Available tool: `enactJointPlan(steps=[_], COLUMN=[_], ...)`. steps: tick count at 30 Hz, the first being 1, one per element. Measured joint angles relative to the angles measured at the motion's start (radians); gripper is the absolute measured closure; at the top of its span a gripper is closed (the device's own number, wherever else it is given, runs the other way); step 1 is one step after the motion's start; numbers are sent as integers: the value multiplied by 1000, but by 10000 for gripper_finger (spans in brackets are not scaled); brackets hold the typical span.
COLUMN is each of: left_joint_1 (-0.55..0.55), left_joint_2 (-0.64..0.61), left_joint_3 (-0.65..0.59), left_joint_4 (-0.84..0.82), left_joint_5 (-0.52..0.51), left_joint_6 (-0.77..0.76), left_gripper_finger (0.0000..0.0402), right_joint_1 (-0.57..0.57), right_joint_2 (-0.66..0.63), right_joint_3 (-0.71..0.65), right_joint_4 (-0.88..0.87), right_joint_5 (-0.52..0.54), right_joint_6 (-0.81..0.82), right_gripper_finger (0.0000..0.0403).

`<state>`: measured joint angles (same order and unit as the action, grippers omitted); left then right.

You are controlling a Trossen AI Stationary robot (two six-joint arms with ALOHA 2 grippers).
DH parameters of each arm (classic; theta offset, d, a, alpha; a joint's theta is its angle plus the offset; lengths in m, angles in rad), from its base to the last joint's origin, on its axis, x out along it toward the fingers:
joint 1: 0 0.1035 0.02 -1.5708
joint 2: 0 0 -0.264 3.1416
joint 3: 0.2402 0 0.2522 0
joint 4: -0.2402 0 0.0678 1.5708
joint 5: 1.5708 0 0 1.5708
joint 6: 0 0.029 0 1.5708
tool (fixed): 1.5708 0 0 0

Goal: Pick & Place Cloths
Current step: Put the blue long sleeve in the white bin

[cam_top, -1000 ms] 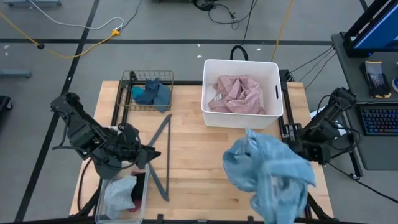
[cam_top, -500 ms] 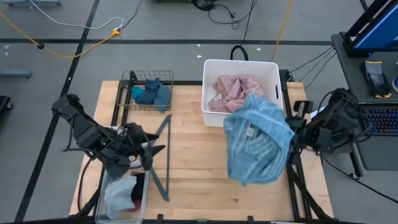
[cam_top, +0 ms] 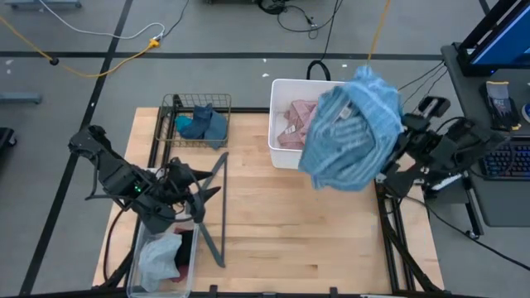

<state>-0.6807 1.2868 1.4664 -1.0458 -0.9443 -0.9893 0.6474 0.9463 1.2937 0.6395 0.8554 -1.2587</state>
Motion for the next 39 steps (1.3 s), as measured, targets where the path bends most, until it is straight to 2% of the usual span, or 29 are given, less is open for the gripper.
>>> enactJointPlan(steps=[3,8,14,21,31,37,39], left_joint_1=[1,2,1,0,0,-2,-2], left_joint_2=[0,1,2,-1,-69,-121,-137], left_joint_3=[-3,-35,-81,-91,-91,-91,-91], left_joint_4=[4,4,31,53,10,-14,-14], left_joint_5=[0,-2,-5,-6,-7,0,0], left_joint_6=[1,-38,-86,-60,27,72,101], left_gripper_finger=[158,158,158,158,158,158,158], right_joint_1=[-84,-243,-453,-660,-885,-970,-989], right_joint_2=[0,14,63,134,240,273,286], right_joint_3=[5,5,5,5,5,5,5], right_joint_4=[-2,-60,-212,-415,-725,-982,-1073], right_joint_5=[-69,-126,-127,-128,-132,-134,-174], right_joint_6=[37,147,242,391,635,804,862], right_gripper_finger=[374,374,374,374,372,371,371])
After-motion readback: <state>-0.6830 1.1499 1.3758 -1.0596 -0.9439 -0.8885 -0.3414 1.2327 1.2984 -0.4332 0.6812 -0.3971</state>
